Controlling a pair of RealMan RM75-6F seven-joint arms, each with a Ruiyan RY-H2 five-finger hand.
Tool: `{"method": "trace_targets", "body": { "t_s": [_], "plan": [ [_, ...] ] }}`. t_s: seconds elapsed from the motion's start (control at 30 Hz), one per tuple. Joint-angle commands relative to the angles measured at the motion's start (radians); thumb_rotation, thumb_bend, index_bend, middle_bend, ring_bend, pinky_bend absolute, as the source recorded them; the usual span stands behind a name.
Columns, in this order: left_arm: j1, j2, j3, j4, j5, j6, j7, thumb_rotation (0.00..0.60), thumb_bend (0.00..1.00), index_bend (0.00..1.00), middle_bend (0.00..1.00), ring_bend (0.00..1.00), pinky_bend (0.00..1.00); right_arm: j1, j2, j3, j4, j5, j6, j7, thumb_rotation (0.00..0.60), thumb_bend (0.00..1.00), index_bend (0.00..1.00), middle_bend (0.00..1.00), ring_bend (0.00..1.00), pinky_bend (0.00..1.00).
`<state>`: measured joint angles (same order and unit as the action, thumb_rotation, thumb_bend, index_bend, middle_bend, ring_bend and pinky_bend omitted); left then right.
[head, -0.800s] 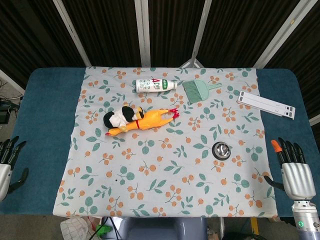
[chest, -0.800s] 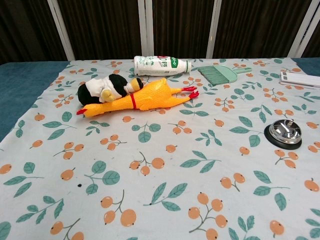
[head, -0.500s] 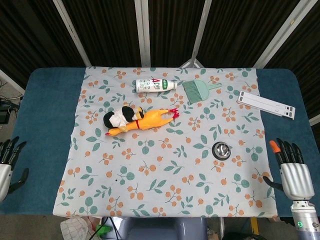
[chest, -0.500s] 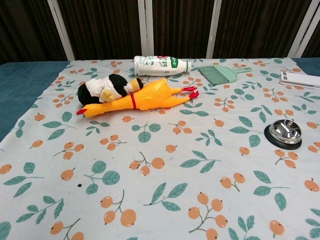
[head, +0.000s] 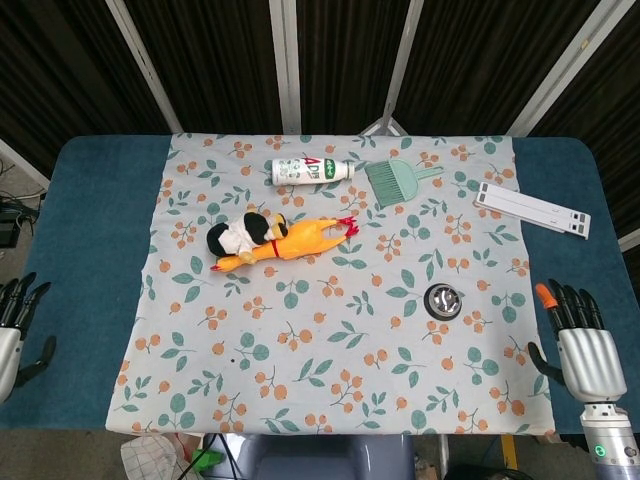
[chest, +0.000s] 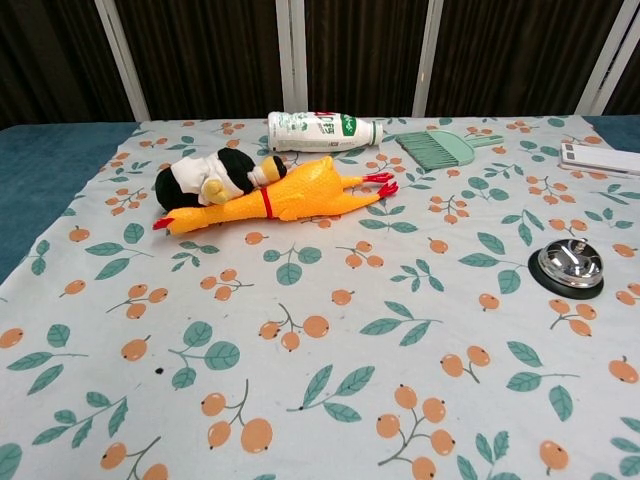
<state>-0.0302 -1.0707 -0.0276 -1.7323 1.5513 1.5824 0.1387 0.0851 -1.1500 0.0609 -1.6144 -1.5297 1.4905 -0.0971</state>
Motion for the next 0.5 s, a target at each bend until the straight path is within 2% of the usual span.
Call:
{"method": "trace_targets", "body": {
  "t_s": [0.03,0.13,0.33,0.5],
  "plan": [
    [0.002,-0.001,0.0,-0.003,-0.002,0.001,0.003,0.6,0.58,0.11,0.0,0.0,0.0,0.002,0.005,-0.005,-0.003,-0.005,-0.008,-0.002,0.6,0.85,0.08,0.0,0.02,0.0],
    [0.001,-0.002,-0.002,-0.004,-0.008,-0.003,0.004,0.6,0.58,0.11,0.0,0.0,0.0,0.007,0.007,-0.008,-0.001,-0.016,-0.01,-0.004,0.6,0.99,0.08,0.0,0.02,0.0],
    [-0.001,-0.005,-0.005,-0.006,-0.015,-0.008,0.007,0.6,0.58,0.11,0.0,0.0,0.0,0.025,0.006,-0.038,0.011,-0.076,-0.035,-0.021,0.6,1.0,0.08,0.0,0.02,0.0],
    [0.0,-0.005,-0.007,-0.009,-0.022,-0.009,0.002,0.6,0.57,0.11,0.0,0.0,0.0,0.048,-0.023,-0.054,0.015,-0.102,-0.076,-0.042,0.6,1.0,0.04,0.0,0.02,0.0]
  ]
}}
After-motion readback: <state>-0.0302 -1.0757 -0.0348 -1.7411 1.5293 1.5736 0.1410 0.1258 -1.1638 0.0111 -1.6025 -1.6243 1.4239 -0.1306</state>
